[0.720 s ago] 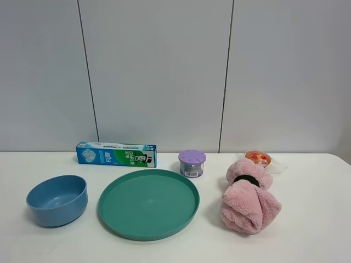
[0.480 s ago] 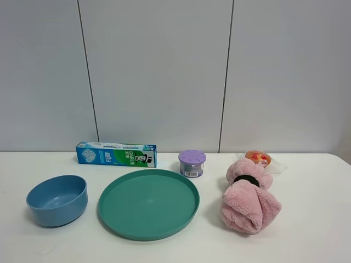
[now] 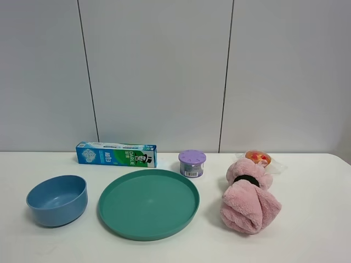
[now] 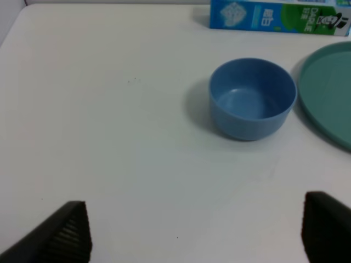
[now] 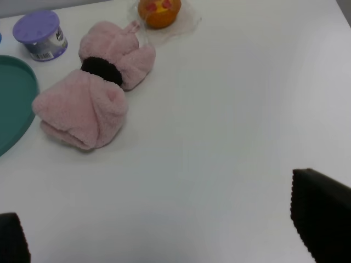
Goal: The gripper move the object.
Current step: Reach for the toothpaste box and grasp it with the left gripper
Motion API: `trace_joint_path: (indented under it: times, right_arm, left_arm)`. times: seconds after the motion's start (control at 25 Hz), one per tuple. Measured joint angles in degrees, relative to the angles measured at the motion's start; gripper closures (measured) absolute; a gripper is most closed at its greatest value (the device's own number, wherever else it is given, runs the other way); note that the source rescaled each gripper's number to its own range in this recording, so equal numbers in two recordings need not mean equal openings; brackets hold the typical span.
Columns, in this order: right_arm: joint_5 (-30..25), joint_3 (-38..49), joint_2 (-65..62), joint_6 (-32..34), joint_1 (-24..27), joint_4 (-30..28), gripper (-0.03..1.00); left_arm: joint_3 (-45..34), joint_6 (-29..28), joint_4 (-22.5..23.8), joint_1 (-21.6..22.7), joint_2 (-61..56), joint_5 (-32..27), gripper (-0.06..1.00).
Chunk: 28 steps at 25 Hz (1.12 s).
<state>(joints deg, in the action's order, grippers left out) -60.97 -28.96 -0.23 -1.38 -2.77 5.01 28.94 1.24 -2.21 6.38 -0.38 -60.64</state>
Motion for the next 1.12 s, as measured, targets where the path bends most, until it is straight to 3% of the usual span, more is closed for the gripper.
trace_joint_path:
  times: [0.2, 0.4, 0.72, 0.96, 1.12]
  right_arm:
    - [0.0, 0.0, 0.0, 0.0, 0.0, 0.0, -0.03]
    - [0.0, 0.0, 0.0, 0.0, 0.0, 0.0, -0.03]
    - [0.0, 0.0, 0.0, 0.0, 0.0, 0.0, -0.03]
    - [0.0, 0.0, 0.0, 0.0, 0.0, 0.0, -0.03]
    - [0.0, 0.0, 0.0, 0.0, 0.0, 0.0, -0.03]
  left_arm:
    - [0.7, 1.2, -0.2, 0.0, 0.0, 0.1, 0.07]
    - [9.8, 5.2, -6.0, 0.0, 5.7, 0.0, 0.07]
    - [23.7, 21.6, -10.6, 0.0, 25.6, 0.4, 0.07]
    - [25.0, 32.0, -19.6, 0.0, 40.3, 7.6, 0.07]
    - [27.1, 32.9, -19.7, -2.3, 51.9, 12.3, 0.07]
